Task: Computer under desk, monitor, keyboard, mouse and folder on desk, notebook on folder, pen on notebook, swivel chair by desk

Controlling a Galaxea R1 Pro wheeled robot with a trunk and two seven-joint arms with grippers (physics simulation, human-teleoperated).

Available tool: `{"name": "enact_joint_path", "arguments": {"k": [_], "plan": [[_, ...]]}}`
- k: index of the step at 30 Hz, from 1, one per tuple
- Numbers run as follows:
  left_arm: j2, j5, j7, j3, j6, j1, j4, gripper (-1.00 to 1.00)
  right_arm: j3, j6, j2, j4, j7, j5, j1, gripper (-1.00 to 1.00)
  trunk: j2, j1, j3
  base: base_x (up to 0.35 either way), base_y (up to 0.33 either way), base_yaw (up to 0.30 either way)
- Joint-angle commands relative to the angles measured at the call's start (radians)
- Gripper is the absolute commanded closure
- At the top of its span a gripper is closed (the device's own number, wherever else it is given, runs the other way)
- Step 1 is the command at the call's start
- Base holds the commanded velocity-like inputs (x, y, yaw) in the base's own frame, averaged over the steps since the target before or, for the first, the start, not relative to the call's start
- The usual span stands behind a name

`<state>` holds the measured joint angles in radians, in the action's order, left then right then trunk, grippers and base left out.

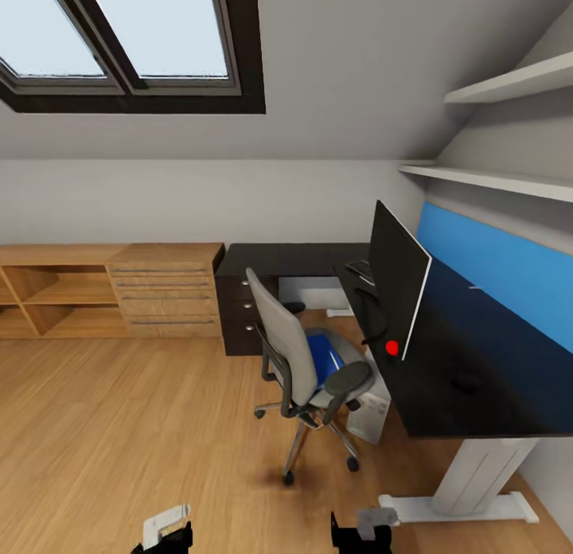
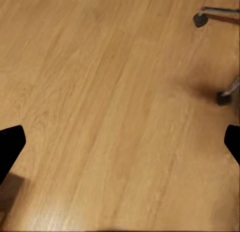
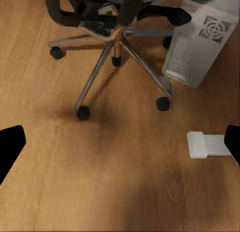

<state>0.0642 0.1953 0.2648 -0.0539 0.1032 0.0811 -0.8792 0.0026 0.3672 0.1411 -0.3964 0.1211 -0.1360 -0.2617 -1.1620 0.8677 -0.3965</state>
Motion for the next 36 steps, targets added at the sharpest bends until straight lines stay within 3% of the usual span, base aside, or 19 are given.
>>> {"name": "enact_joint_path", "arguments": {"k": [1,4,9,13,18,26,36], "plan": [[0.004,0.008,0.007,-0.001,0.034,0.017,-0.026,-1.0,0.0,-0.02,0.006,-0.001,0.009,-0.01,-0.022,-1.0,-0.008,0.004,-0.005,0.0,0.0,0.0],[0.013,0.008,0.016,-0.001,0.137,0.116,-0.104,-1.0,0.0,-0.12,0.023,-0.007,0.011,-0.01,-0.129,-1.0,-0.029,0.015,-0.014,0.0,0.0,0.0],[0.016,0.011,0.017,-0.001,0.244,0.238,-0.141,-1.0,0.0,-0.269,0.032,-0.021,0.011,-0.008,-0.228,-1.0,-0.064,0.035,-0.03,0.0,0.0,0.0],[0.025,0.014,0.018,-0.001,0.31,0.282,-0.176,-1.0,0.0,-0.42,0.033,-0.057,0.01,-0.007,-0.3,-1.0,-0.092,0.05,-0.042,0.0,0.0,0.0],[0.04,0.014,0.016,-0.003,0.332,0.294,-0.255,-1.0,-0.003,-0.552,0.033,-0.137,0.004,0.002,-0.335,-1.0,-0.127,0.069,-0.058,0.0,0.0,0.0],[0.043,0.013,0.015,-0.003,0.336,0.298,-0.282,-1.0,-0.004,-0.584,0.033,-0.154,0.0,0.05,-0.342,-1.0,-0.183,0.1,-0.083,0.0,0.0,0.0],[0.043,0.011,0.014,-0.004,0.335,0.299,-0.241,-1.0,-0.004,-0.48,0.033,-0.099,-0.001,0.06,-0.342,-1.0,-0.253,0.138,-0.114,0.0,0.0,0.0]]}}
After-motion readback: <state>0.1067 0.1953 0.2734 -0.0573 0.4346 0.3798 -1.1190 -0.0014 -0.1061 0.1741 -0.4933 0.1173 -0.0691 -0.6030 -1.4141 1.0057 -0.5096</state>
